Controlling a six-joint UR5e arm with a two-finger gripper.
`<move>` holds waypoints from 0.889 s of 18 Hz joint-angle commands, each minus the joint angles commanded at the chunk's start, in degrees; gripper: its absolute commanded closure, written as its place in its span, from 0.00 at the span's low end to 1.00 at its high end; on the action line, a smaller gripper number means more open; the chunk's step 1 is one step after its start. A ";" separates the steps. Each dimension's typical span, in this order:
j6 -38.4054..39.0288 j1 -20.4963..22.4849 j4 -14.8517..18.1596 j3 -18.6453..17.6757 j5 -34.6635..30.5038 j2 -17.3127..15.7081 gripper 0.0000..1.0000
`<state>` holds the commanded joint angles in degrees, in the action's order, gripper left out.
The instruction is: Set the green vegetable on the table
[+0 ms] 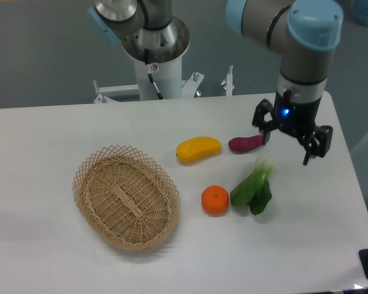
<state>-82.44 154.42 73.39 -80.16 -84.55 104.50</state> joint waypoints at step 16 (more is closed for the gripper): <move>0.79 -0.35 -0.62 0.00 0.26 0.09 0.00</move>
<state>-81.65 154.07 72.77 -80.16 -84.29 104.59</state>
